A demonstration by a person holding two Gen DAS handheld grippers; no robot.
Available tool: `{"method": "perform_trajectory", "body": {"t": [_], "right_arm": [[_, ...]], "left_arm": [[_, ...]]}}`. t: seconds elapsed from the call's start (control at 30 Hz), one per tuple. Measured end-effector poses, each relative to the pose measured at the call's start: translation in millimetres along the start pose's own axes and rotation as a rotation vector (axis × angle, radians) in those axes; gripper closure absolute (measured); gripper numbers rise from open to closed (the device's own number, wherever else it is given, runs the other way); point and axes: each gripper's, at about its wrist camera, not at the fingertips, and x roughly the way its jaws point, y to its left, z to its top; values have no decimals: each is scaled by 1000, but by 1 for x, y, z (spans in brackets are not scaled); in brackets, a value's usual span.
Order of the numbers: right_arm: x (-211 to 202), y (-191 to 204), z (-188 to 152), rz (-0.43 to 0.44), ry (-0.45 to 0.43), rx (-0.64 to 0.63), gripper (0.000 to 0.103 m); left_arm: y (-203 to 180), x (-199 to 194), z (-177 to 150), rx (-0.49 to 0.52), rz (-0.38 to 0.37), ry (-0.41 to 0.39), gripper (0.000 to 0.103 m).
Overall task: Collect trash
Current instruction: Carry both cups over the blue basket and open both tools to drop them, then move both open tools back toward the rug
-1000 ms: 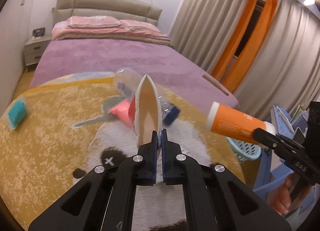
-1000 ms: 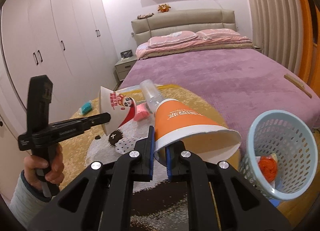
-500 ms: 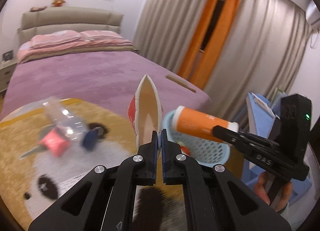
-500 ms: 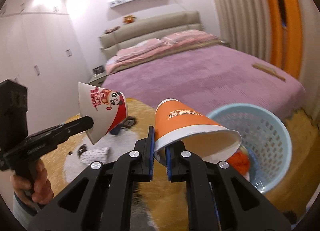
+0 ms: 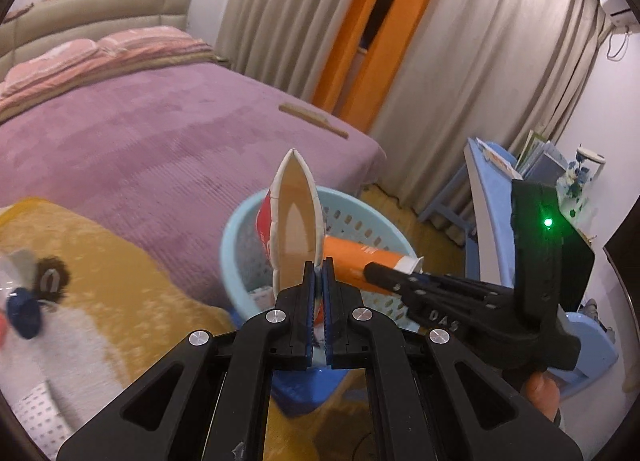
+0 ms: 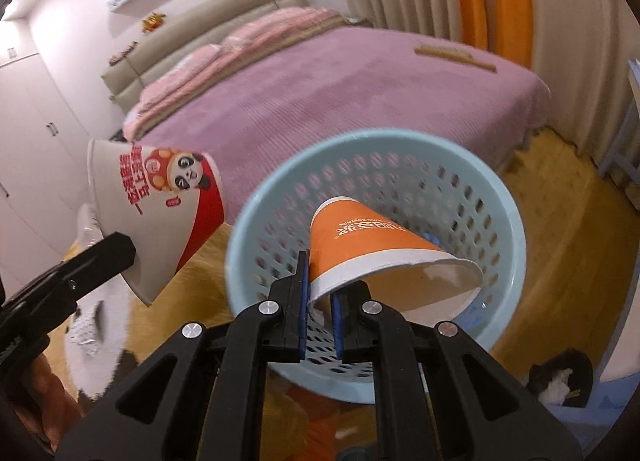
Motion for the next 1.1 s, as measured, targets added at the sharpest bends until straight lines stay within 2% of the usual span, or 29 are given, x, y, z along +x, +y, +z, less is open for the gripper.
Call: {"method": "perform_trajectory", "body": {"t": [0.13,0.17,0.2,0.23,0.27,0.43,0.5,0.57,0.83,1.1], "right_arm": [[14,-17,-1,6,46,41,91],[16,-22,-1,17,60,54,79],[18,-28,-1,39,70,77,59],[18,-35,-2,54,67,100,48],[15,-40,-3,59,56,115,43],[4,-50,-1,68,44,137,43],[-3,-49,-2,73,33,135,43],[-6,-48,-2,77,29,131,43],[-16,-36,-3,88,10,103,43],[-44,5,0,103,-69,9,43]], "left_arm": [[-3,25,0,-2,-5,48,101],[-3,31,-1,-2,-5,61,101],[-2,35,-1,-4,-5,69,101],[-2,39,-1,-7,-7,79,101],[-2,45,-2,-11,-11,91,101],[-6,61,-7,-11,-12,124,98],[-8,62,-7,-10,-23,126,78],[-10,61,-8,0,-5,117,69],[-3,43,-10,-23,-1,88,68],[11,-11,-15,-69,9,-3,53]]}}
